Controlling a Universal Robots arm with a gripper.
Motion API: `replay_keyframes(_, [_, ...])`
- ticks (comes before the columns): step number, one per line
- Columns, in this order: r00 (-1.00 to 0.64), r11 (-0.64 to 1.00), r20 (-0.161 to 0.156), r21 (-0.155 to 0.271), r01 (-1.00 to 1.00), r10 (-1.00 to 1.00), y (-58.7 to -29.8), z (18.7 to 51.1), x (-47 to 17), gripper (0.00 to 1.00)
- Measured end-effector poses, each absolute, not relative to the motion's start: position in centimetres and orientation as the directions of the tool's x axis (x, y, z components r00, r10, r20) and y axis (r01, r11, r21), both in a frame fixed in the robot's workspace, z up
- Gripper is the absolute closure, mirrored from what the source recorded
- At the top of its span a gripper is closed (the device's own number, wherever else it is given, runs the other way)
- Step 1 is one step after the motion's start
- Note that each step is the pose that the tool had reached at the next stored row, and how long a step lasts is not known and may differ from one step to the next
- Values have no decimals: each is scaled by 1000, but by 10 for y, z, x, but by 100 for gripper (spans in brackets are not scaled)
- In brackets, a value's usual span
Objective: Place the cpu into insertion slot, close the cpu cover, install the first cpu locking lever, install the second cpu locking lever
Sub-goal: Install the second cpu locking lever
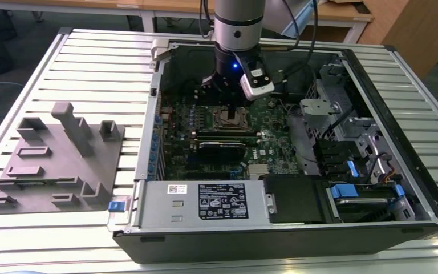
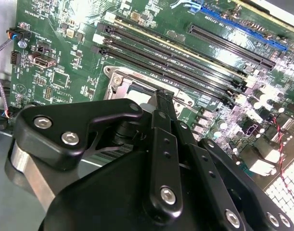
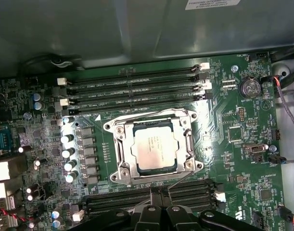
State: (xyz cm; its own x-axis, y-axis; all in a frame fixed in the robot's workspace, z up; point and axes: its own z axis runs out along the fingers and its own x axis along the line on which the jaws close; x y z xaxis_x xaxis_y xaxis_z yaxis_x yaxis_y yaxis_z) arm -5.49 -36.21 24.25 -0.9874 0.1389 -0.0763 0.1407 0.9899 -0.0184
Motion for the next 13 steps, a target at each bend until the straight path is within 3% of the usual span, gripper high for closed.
replay_keyframes(13, [-988,991,-77,-22,136,134,-363,242,-55,89])
